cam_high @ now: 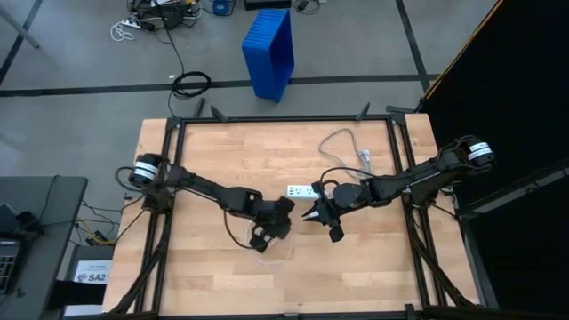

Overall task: Insert USB
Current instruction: Insert the white charger cable into the white charger adapter

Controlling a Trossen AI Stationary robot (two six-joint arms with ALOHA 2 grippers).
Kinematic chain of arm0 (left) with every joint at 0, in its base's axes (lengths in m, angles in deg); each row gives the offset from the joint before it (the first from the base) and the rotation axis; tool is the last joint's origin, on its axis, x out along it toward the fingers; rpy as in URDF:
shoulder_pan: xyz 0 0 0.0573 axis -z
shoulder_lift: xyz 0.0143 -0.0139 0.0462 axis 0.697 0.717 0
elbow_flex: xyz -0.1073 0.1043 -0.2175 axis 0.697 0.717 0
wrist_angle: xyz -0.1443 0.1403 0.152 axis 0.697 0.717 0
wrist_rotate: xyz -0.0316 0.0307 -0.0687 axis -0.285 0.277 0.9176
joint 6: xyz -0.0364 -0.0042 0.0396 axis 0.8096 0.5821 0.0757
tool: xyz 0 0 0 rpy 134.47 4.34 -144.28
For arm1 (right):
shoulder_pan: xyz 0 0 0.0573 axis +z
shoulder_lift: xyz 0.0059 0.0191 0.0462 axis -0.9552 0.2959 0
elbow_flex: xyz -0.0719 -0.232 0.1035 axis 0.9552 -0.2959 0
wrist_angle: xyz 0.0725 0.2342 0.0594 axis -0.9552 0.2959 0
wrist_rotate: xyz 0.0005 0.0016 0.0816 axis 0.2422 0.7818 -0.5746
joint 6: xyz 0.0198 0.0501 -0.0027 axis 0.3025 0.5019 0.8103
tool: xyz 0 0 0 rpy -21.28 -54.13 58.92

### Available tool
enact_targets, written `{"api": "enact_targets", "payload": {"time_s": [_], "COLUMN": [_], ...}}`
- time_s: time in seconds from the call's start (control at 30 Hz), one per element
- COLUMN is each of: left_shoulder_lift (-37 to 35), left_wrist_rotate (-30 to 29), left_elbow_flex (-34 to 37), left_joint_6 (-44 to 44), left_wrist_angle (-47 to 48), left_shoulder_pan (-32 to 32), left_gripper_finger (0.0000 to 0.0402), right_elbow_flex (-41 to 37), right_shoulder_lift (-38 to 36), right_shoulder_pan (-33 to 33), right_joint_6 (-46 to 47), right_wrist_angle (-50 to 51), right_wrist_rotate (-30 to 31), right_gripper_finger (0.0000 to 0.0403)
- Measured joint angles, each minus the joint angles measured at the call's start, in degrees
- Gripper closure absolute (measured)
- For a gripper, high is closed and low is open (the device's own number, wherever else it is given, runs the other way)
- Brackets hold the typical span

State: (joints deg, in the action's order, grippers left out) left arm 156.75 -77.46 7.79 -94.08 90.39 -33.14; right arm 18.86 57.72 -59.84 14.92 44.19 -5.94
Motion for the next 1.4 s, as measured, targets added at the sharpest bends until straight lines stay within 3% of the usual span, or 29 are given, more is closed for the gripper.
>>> {"api": "enact_targets", "payload": {"time_s": [0.13,0.3,0.5,0.57,0.67,0.77,0.97,1.13,1.23,1.4], "left_shoulder_lift": [-7.0,-15.6,-26.5,-30.4,-33.9,-34.9,-33.7,-32.3,-31.0,-29.6], "left_wrist_rotate": [-10.1,-32.5,-53.0,-56.6,-55.0,-47.7,-29.9,-27.4,-26.1,-20.8], "left_elbow_flex": [0.0,-0.1,0.0,-0.1,-0.1,1.6,8.6,13.6,15.1,15.7], "left_joint_6": [0.1,8.0,27.6,37.6,49.7,53.0,48.8,45.3,45.0,44.6], "left_wrist_angle": [3.9,12.5,30.0,36.1,42.1,41.8,23.6,6.1,0.5,-3.7], "left_shoulder_pan": [0.4,-0.2,-1.4,-1.8,-2.5,-2.5,-2.4,-2.4,-2.4,-2.1], "left_gripper_finger": [0.0399,0.0400,0.0401,0.0401,0.0401,0.0401,0.0401,0.0401,0.0401,0.0401], "right_elbow_flex": [0.0,0.0,0.0,0.0,0.0,0.0,0.1,0.9,2.6,4.2], "right_shoulder_lift": [0.0,0.0,0.0,0.0,0.0,0.0,2.0,8.5,13.2,17.3], "right_shoulder_pan": [0.0,0.0,0.0,0.0,-0.2,-0.7,-1.8,-2.6,-3.4,-5.0], "right_joint_6": [0.0,0.0,-1.2,-1.9,-2.4,-2.5,-2.0,-1.9,-1.8,-2.7], "right_wrist_angle": [-0.3,-3.6,-6.9,-6.8,-7.1,-8.8,-17.0,-25.1,-26.8,-26.8], "right_wrist_rotate": [0.0,0.0,-0.2,-0.2,-0.2,-0.1,0.7,0.7,1.3,11.8], "right_gripper_finger": [0.0377,0.0378,0.0377,0.0376,0.0378,0.0379,0.0376,0.0377,0.0374,0.0371]}}
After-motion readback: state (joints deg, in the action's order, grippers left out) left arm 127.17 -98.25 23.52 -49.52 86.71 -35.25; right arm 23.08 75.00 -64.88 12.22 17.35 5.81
